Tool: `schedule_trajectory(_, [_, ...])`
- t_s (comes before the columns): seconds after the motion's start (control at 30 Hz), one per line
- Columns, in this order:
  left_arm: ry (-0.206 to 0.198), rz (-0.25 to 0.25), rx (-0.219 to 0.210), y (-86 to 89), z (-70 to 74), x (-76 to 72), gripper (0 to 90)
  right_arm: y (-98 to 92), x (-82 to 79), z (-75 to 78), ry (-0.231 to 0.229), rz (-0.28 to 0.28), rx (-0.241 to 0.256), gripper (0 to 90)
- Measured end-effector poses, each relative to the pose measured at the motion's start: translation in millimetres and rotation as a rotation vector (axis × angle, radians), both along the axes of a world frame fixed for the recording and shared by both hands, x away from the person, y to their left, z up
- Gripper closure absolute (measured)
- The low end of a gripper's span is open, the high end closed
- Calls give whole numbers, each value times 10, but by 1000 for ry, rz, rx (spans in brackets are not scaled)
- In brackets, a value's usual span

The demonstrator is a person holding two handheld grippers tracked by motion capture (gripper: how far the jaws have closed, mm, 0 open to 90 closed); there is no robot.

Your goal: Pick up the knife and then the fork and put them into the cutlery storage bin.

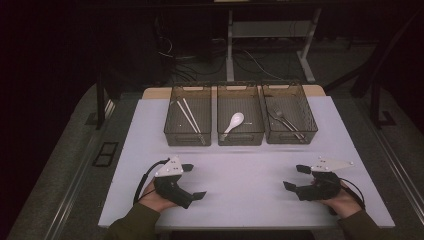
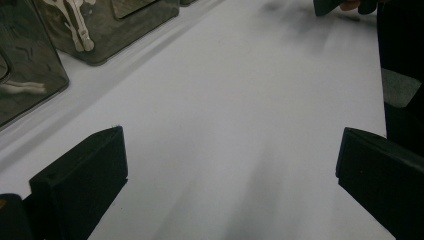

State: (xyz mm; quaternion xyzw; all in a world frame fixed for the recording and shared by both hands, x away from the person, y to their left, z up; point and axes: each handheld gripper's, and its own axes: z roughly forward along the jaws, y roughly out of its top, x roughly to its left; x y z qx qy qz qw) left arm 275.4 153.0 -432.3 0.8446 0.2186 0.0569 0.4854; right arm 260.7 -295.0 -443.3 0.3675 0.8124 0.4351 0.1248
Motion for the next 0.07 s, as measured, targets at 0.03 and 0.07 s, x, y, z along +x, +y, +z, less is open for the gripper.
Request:
schedule_trajectory(0.03, [0, 0, 1, 1, 0, 2, 0, -1, -5, 2, 2, 0, 2, 189])
schedule_trajectory(0.07, [-2, -1, 1, 1, -1, 4, 0, -2, -6, 4, 0, 1, 4, 188])
